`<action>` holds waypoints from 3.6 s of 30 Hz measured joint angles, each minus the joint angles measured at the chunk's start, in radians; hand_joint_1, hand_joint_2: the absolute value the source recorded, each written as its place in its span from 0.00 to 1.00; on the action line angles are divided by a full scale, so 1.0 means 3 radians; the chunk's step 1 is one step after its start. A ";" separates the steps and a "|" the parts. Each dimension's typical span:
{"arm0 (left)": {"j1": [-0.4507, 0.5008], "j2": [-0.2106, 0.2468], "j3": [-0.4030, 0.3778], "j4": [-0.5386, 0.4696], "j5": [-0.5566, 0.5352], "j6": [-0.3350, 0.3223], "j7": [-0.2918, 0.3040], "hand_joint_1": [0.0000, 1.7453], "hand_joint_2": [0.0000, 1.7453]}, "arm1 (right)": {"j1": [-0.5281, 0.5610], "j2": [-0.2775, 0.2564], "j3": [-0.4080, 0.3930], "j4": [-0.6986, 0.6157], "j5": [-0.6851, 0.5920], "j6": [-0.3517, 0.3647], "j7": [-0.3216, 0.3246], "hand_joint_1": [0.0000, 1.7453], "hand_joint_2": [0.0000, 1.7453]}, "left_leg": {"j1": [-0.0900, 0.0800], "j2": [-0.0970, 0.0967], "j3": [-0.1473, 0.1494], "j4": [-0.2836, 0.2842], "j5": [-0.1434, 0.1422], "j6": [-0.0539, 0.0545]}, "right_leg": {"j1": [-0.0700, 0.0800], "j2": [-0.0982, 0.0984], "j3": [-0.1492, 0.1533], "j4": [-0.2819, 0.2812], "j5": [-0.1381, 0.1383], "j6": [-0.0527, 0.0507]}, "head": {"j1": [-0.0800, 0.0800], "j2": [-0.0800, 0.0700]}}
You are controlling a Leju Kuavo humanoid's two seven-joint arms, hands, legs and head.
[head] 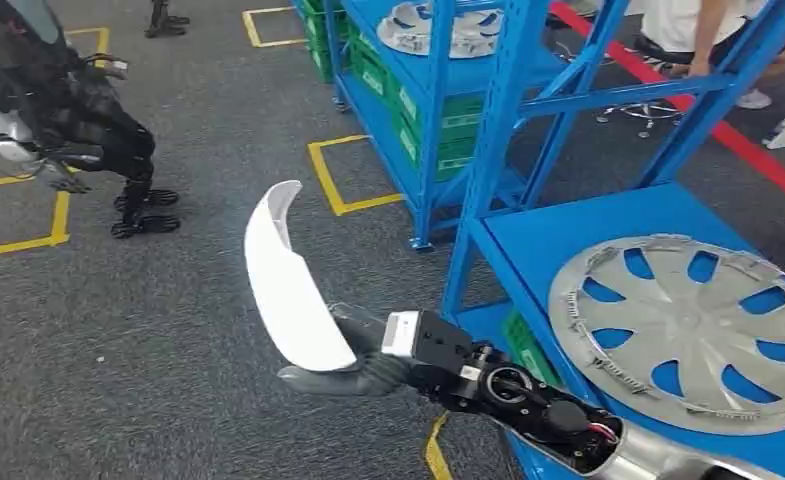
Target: Take the parts from the cabinet and place them on the table.
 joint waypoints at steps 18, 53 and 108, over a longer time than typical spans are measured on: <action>0.0025 -0.0047 0.0043 0.0000 0.0032 -0.0014 -0.0001 0.00 1.00 | -0.0027 0.0019 0.0020 0.0028 -0.0014 0.0104 -0.0018 0.98 1.00 | 0.0003 0.0432 -0.0001 -0.0012 0.0001 0.0007 | -0.0027 -0.0592 0.0119 -0.0063 -0.0092 0.0090 | -0.0051 0.0000; 0.0009 -0.0078 0.0055 0.0003 0.0036 0.0043 0.0069 0.00 1.00 | -0.0076 0.0107 0.0098 0.0235 0.0017 0.0200 -0.0130 0.98 1.00 | 0.0002 0.0388 0.0049 -0.0053 0.0007 0.0066 | -0.0014 -0.0259 -0.0208 0.0557 -0.0379 0.0092 | -0.0037 0.0000; 0.0006 -0.0141 0.0053 0.0006 0.0022 0.0014 0.0079 0.00 1.00 | -0.0078 0.0142 0.0183 0.0338 0.0109 0.0140 -0.0085 0.98 1.00 | -0.0030 0.0615 0.0032 -0.0009 -0.0028 -0.0031 | 0.0010 -0.0524 0.0054 -0.0058 -0.0023 -0.0011 | -0.0067 0.0000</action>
